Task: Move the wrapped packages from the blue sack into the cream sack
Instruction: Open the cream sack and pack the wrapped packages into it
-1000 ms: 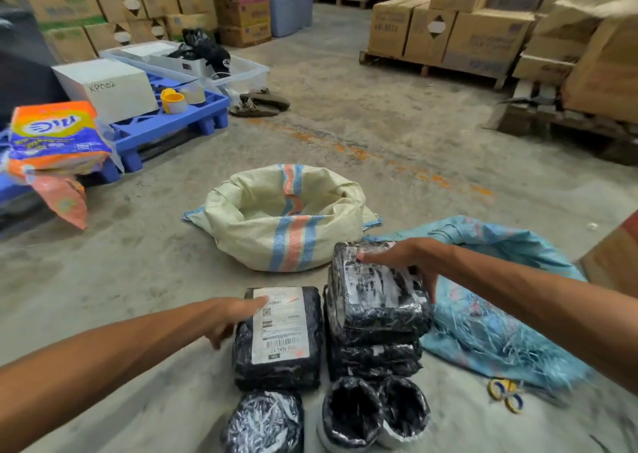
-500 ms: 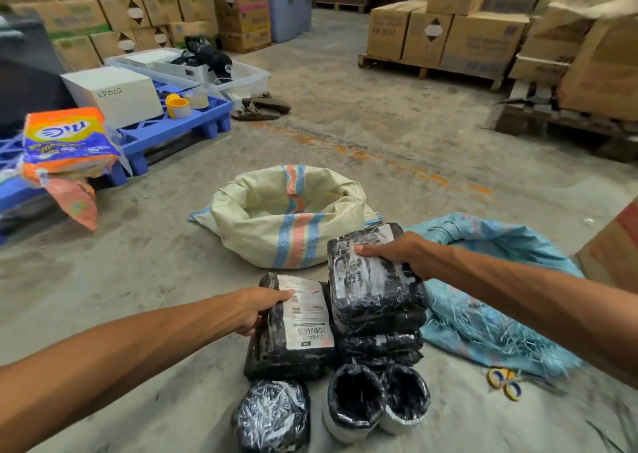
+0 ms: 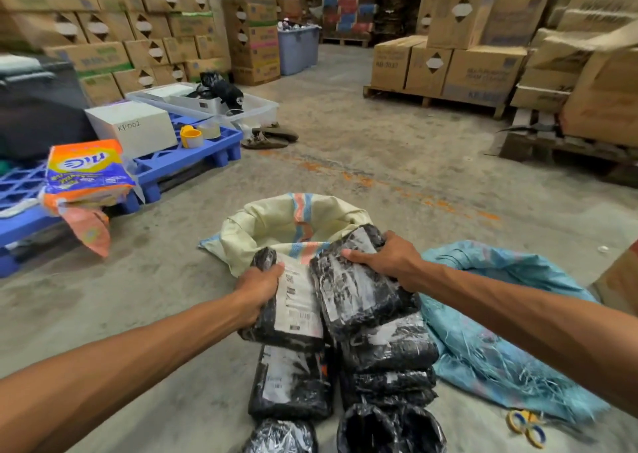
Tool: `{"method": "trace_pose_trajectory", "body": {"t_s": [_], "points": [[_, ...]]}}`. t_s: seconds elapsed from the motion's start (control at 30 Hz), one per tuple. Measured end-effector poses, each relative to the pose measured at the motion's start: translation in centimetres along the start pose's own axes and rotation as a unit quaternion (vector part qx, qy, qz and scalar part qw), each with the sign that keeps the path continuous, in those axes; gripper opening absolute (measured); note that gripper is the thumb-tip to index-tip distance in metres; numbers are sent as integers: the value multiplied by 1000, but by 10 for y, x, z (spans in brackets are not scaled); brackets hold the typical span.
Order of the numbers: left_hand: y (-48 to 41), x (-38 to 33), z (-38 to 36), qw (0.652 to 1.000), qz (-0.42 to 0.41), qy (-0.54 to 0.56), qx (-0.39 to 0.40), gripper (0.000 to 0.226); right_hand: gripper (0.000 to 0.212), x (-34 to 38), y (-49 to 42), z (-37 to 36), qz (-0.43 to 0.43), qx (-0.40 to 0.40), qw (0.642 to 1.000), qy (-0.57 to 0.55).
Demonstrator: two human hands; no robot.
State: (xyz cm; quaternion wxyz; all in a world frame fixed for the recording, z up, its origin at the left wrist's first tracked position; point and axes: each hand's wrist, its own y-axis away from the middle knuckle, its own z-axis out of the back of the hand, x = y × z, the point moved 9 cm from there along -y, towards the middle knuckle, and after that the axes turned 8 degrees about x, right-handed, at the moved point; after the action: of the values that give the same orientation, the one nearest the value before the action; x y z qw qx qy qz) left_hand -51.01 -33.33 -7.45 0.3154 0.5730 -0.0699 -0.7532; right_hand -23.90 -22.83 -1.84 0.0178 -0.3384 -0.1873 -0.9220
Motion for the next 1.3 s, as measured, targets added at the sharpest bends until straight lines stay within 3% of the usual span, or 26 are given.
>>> {"method": "trace_pose_trajectory", "body": {"t_s": [0.1,0.23,0.37,0.47,0.63,0.83,0.93,1.0,1.07,1.13,1.23,1.3], "points": [[-18,-43,37,997,-45,49,-35,48,98,22,-19,27,9,-52,998,-31],[-63,-89,82,982,-111,132,-83,93,106,53,-46,54,37,-144,987,-65],[-85,-127,91,964,-175,174,-102,69,82,77,-77,64,64,-226,969,-80],[-117,-132,77,956,-204,189,-97,55,79,81,-113,57,80,-261,952,-139],[-189,-106,37,943,-162,280,-72,62,91,66,-178,20,66,-260,923,-274],[-238,-50,6,917,-85,380,-91,61,71,46,-214,-49,31,-265,892,-365],[-245,-26,2,930,-70,347,-101,65,70,32,-226,-78,23,-244,901,-358],[-245,-13,5,959,-61,261,-92,73,83,19,-233,-98,18,-207,921,-330],[-248,0,6,986,-59,147,-60,83,91,7,-239,-121,35,-126,943,-305],[-248,5,9,995,-63,75,-25,85,74,-3,-242,-133,67,-46,953,-291],[-255,8,29,996,-64,63,-12,76,63,-11,-247,-135,69,85,956,-271],[-268,25,38,995,-45,83,15,90,72,-15,-251,-136,49,159,947,-273]]}}
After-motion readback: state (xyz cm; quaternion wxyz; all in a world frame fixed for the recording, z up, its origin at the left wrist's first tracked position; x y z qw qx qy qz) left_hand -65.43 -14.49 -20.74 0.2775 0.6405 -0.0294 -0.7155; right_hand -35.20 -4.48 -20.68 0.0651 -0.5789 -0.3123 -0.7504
